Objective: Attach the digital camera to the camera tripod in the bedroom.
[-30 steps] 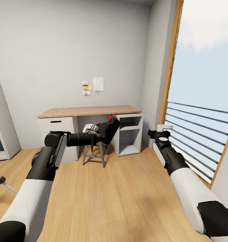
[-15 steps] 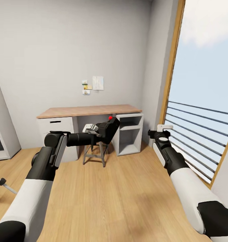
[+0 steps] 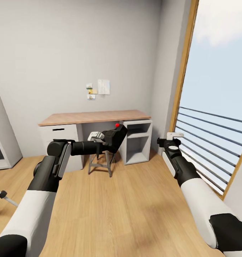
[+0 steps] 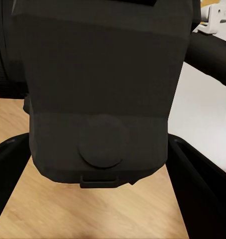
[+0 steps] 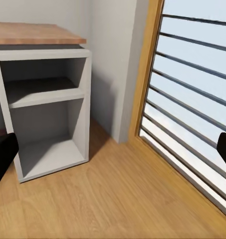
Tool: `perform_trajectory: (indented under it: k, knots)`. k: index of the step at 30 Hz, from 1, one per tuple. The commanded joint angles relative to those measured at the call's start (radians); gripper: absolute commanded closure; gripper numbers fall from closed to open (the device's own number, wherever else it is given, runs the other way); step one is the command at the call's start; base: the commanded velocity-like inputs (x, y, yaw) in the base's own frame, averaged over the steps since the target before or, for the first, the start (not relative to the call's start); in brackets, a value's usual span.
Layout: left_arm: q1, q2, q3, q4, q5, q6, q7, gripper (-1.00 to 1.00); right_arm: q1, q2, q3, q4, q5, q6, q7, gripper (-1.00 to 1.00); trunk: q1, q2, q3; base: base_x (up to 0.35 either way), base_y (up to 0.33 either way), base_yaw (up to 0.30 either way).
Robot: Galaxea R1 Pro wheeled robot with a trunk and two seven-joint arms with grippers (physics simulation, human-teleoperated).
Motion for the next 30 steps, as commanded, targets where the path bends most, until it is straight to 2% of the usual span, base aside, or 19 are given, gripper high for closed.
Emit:
perform_trajectory:
  k: [1, 30]
  knots:
    - [-0.001, 0.0, 0.0, 0.0, 0.005, 0.008, -0.001, 1.0, -0.001, -0.002, 0.006, -0.001, -0.007, 0.006, -0.009, -1.0, -0.004, 0.007, 0.0, 0.0, 0.0, 0.0]
    - [0.0, 0.0, 0.0, 0.0, 0.005, 0.008, 0.001, 1.0, -0.001, -0.002, 0.006, -0.001, -0.007, 0.006, -0.009, -1.0, -0.115, 0.21, 0.044, 0.0, 0.0, 0.0]
